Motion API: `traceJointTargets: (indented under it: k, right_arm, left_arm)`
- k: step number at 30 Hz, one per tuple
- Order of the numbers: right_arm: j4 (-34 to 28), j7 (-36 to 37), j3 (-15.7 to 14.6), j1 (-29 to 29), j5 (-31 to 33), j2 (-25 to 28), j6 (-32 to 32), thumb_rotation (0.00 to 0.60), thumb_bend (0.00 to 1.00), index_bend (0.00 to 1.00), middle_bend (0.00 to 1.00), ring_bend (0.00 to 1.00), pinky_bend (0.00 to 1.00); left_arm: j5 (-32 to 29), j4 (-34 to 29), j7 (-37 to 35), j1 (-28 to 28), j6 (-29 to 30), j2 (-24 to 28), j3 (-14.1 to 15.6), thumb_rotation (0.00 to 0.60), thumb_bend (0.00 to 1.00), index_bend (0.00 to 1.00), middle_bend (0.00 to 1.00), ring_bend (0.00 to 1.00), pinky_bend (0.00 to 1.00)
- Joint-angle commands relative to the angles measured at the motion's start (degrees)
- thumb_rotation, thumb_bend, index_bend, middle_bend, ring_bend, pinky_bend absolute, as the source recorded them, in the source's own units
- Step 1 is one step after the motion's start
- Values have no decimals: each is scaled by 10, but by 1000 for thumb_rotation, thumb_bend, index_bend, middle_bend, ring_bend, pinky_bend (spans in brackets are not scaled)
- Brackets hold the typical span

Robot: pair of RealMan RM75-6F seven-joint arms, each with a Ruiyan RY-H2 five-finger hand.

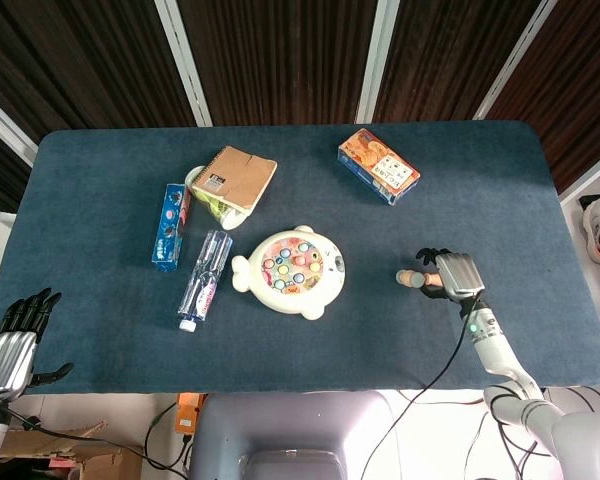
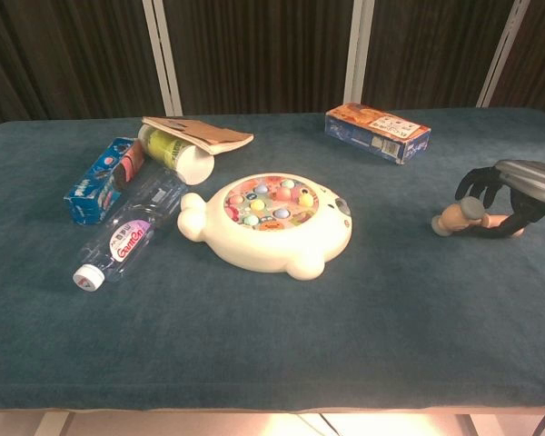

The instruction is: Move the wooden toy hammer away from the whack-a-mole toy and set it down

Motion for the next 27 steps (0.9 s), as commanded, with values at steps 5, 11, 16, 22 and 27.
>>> traceJointTargets:
  k: [5,11,16,22,27]
  right_arm:
    - [-8,-3,9,3,8,2,-6,600,207,345,396,337,515]
    - [-9,-6,15,6,12,2,-10,600,206,342,392,337,515]
    - [-10,-6,16,6,13,3,-9,600,206,338,388,337,515]
    - [-9,-8,20,5,16,5,-9,600,207,336,387,337,515]
    - [-11,-5,19,5,15,7,-11,600,206,334,386,337,515]
  left_arm:
    - [0,0,0,0,1,0,0,600,87,0,0,0,63]
    - [0,0,0,1,2,0,0,600,88,0,0,0,63]
    - [0,0,0,1,1,0,0,600,87,0,0,0,63]
    - [0,0,-1,1,1,0,0,600,87,0,0,0,63]
    - [0,0,1,0,1,0,0,600,87,0,0,0,63]
